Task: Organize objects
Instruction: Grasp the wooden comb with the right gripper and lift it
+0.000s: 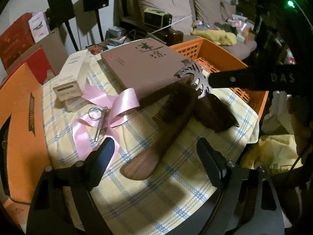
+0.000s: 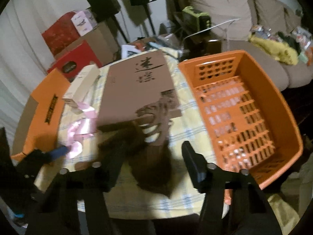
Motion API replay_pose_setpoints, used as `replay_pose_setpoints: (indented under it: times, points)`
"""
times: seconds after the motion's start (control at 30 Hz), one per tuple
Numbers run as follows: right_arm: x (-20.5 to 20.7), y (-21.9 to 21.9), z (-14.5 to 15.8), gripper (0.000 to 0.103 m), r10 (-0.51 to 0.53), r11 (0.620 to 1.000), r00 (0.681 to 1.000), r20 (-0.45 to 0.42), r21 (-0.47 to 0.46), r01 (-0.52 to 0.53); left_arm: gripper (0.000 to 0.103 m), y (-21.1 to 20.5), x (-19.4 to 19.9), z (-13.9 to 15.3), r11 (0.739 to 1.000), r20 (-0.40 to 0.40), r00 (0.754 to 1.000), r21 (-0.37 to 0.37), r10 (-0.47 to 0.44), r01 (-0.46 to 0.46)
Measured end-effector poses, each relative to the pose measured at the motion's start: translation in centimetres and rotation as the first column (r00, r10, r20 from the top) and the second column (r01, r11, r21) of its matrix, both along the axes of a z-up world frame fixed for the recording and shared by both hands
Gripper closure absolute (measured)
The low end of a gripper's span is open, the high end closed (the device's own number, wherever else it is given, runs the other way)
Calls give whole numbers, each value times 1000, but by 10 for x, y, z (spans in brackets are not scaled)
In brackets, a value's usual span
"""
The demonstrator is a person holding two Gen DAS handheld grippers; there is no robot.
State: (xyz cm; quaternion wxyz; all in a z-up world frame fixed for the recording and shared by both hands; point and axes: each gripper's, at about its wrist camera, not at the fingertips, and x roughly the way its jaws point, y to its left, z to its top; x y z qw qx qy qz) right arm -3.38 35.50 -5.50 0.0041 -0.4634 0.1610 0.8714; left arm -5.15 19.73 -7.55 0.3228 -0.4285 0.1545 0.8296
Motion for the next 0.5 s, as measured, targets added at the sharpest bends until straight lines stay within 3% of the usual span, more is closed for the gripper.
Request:
replay_pose_setpoints:
  times: [0.27, 0.5]
  points:
    - [-15, -8, -19, 74, 42, 986, 998, 55, -165, -33, 40, 12, -9, -12, 998, 22, 998, -36, -56, 57]
    - [-15, -25, -31, 77, 99, 970, 991, 91, -231, -75, 54, 11, -13, -23, 996, 57, 995, -37, -77, 79]
